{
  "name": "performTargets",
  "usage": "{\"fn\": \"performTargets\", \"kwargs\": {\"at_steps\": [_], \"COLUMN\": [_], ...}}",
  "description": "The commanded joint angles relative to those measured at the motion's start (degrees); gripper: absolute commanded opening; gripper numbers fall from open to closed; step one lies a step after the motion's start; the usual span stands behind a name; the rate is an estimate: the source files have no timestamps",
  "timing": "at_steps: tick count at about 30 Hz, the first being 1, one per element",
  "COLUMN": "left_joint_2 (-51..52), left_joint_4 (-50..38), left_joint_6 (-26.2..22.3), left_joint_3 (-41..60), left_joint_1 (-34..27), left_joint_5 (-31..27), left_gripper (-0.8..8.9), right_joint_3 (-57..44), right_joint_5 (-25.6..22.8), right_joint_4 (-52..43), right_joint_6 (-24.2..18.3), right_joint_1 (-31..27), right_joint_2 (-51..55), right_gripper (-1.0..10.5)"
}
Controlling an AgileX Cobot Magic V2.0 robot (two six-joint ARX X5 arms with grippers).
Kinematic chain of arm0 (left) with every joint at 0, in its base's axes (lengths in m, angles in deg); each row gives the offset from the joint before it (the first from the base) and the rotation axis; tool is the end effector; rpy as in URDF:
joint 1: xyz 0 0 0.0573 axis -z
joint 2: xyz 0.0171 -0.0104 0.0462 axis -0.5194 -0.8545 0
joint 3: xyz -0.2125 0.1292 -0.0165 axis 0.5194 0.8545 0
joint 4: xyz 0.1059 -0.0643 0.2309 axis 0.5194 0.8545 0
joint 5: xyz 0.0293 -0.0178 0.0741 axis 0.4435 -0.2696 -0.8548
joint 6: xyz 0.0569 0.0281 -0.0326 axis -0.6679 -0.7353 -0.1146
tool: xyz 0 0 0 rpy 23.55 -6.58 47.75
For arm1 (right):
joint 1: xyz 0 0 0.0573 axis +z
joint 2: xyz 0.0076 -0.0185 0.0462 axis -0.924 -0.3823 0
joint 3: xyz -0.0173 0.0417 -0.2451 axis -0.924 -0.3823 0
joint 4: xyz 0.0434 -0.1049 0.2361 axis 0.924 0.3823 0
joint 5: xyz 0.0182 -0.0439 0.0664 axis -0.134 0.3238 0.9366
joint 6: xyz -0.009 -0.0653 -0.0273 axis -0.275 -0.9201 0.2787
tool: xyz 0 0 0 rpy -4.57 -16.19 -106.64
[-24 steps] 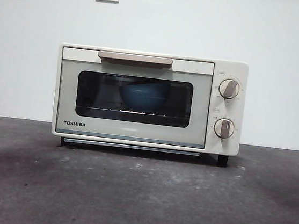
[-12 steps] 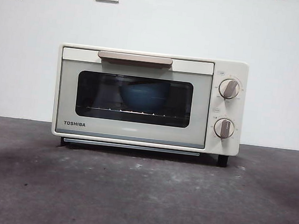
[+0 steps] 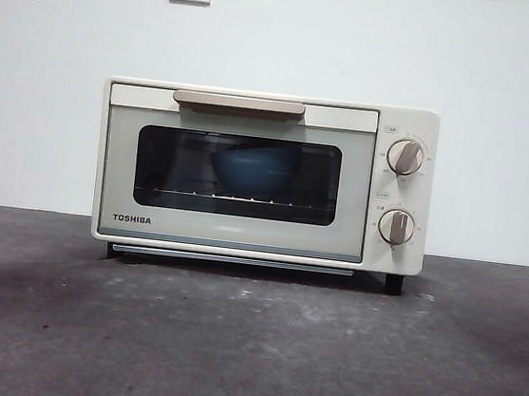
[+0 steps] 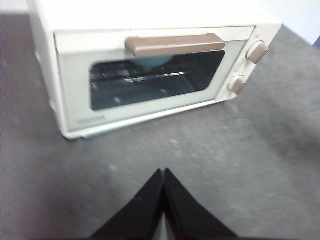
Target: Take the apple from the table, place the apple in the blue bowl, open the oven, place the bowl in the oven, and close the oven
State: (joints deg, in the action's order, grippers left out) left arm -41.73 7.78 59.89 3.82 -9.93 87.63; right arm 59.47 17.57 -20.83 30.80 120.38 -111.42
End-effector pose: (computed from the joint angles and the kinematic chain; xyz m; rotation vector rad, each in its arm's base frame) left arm 0.1714 -0.0776 0.2842 -0.0586 0.4151 -0.5273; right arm 0.1245 0.1336 0.2692 0.1168 0.2178 0.5549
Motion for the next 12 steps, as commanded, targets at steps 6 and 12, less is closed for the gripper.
{"fn": "performTargets", "kwargs": {"at_steps": [6,12], "left_joint_2": [9.0,18.6], "left_joint_4": [-7.6,-17.4], "left_joint_6": [-11.8,-12.1], "left_joint_3": [4.5,15.0], "left_joint_1": [-11.1,-19.0], "left_joint_5": [-0.4,-0.4], "left_gripper": [0.08,0.08], "right_joint_3": [0.2,0.2], "right_joint_5": [-0.2,-0.2], "right_joint_4": [-0.7,-0.7], "right_joint_6": [-0.5,-0.5], "right_joint_1": [0.6,0.6], "right_joint_2": [-0.1,-0.1], "right_gripper": [0.0,0.0]}}
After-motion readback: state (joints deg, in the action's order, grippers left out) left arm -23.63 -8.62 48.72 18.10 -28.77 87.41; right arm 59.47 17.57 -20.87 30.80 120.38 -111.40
